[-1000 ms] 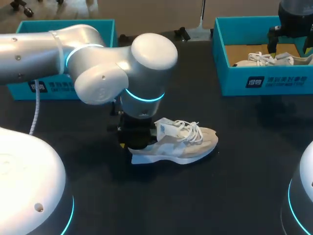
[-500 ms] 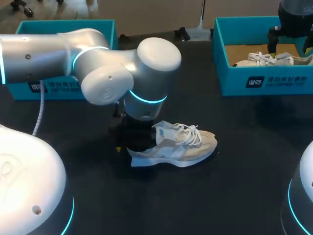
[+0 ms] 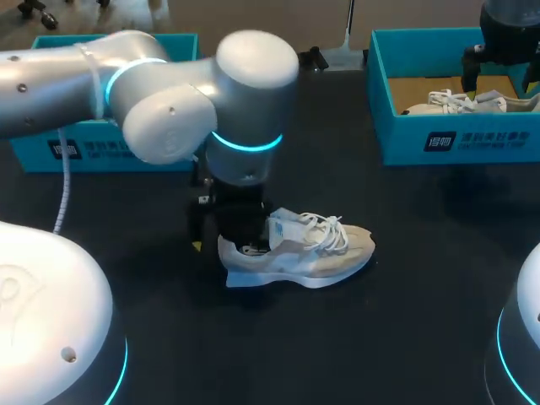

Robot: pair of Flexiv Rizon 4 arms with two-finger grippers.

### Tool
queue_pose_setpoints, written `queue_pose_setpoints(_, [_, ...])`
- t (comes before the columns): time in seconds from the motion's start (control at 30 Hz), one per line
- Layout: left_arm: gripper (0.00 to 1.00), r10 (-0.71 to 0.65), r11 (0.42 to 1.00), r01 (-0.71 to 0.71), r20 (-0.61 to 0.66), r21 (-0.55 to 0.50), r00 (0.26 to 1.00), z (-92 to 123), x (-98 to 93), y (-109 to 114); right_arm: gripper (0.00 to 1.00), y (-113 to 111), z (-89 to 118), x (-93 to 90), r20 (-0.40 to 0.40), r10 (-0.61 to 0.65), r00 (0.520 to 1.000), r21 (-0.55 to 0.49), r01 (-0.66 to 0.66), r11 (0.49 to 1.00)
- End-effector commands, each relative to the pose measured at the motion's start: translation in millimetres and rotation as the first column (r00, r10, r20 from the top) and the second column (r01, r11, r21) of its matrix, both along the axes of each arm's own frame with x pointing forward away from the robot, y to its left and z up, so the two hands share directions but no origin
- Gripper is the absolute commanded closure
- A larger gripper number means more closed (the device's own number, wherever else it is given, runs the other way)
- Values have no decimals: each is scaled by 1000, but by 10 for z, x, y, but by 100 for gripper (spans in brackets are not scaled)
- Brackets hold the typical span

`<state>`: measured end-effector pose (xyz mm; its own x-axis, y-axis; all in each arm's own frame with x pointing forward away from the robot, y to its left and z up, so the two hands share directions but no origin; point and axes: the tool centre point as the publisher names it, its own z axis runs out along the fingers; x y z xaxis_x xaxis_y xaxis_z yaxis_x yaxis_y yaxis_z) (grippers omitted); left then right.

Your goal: Take the shoe out of the shoebox, open the shoe tongue, remove and reinsert the insole, then place the shoe into the shoebox

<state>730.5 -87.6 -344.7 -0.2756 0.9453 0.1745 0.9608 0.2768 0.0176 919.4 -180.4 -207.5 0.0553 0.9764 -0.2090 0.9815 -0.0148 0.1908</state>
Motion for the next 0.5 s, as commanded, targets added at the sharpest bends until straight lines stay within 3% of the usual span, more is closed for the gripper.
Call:
queue_pose_setpoints(0.03, [0,25,996,-23,25,-82,999,261,-71,147,0,-2,-2,-5,1,0,1000,0,0,1000])
queue_pose_setpoints(0.5, [0,315,925,-311,-17,-217,949,655,-98,332,0,-2,-2,-5,1,0,1000,0,0,1000])
